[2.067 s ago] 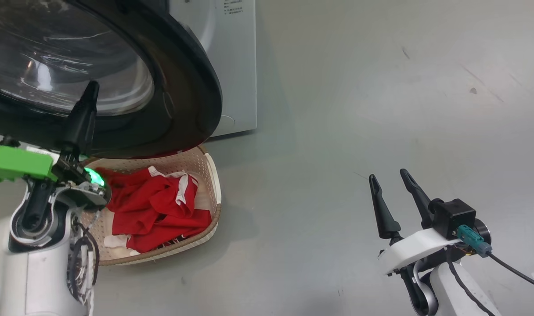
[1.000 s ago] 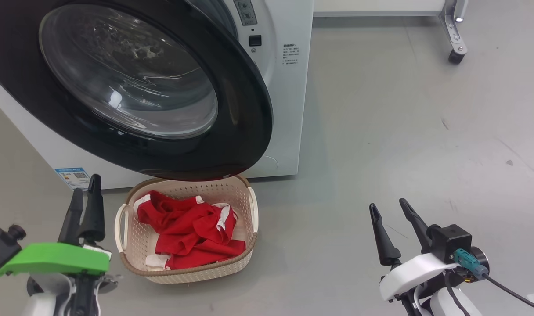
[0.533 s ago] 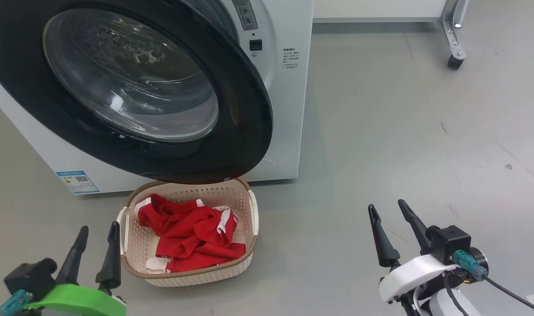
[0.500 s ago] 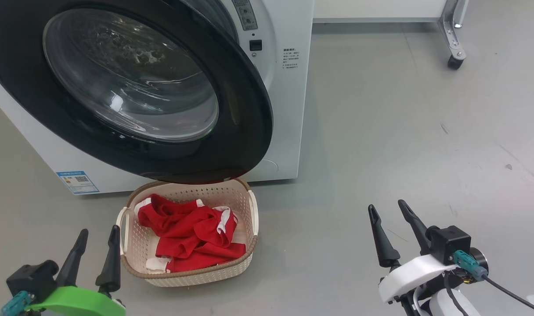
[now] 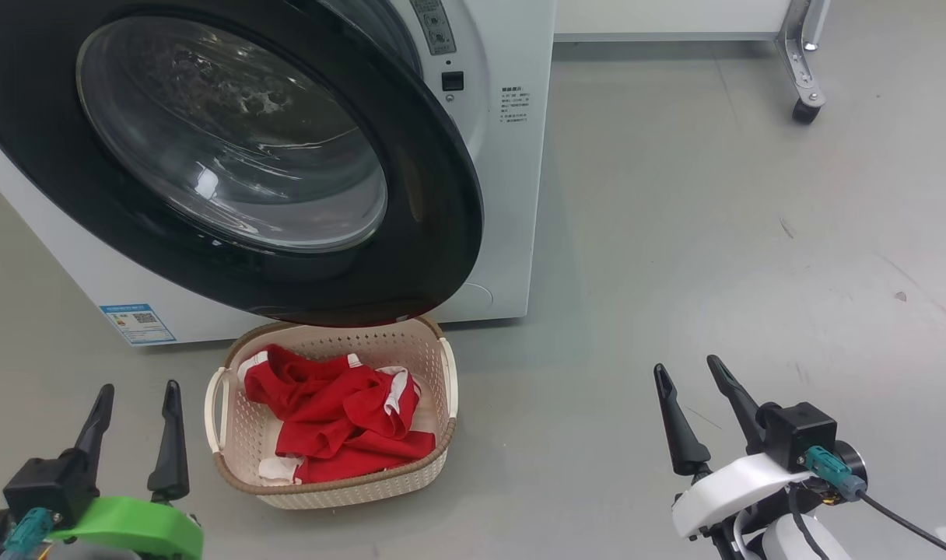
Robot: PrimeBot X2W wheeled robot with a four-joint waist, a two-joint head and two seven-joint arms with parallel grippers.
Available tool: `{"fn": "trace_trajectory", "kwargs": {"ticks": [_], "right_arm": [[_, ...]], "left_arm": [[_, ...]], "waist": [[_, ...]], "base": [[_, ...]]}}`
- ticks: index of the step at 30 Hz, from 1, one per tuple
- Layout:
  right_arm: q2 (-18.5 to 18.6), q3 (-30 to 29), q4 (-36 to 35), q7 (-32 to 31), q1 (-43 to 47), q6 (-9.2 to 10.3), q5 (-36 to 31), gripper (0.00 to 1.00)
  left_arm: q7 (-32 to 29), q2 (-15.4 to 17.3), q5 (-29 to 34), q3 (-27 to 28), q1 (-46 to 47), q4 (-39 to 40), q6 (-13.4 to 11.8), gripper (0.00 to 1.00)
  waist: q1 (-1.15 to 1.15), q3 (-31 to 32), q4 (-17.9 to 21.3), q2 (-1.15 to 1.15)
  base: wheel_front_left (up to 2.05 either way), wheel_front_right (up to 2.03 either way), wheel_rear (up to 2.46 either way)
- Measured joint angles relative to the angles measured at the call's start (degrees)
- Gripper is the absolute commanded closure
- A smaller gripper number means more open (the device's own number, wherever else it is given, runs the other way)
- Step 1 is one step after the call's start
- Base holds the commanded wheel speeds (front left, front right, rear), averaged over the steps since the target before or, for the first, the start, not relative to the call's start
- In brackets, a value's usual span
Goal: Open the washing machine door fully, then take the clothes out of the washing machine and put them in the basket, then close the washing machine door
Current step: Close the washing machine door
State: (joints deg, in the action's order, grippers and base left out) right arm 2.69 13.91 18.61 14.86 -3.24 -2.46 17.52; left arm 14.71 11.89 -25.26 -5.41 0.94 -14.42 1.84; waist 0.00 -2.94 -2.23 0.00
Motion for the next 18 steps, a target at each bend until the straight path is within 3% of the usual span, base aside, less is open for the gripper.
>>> {"fn": "trace_trajectory", "kwargs": {"ticks": [18], "right_arm": [[-0.02, 0.07, -0.54, 0.00, 0.17, 0.01, -0.10, 0.00]], "left_arm": [[0.00, -6.20, 9.21, 2.56, -4.65, 3.28, -1.56, 0.00]], "waist": [[0.00, 0.12, 0.22, 0.00]], "base": [[0.00, 0.00, 0.00]]}}
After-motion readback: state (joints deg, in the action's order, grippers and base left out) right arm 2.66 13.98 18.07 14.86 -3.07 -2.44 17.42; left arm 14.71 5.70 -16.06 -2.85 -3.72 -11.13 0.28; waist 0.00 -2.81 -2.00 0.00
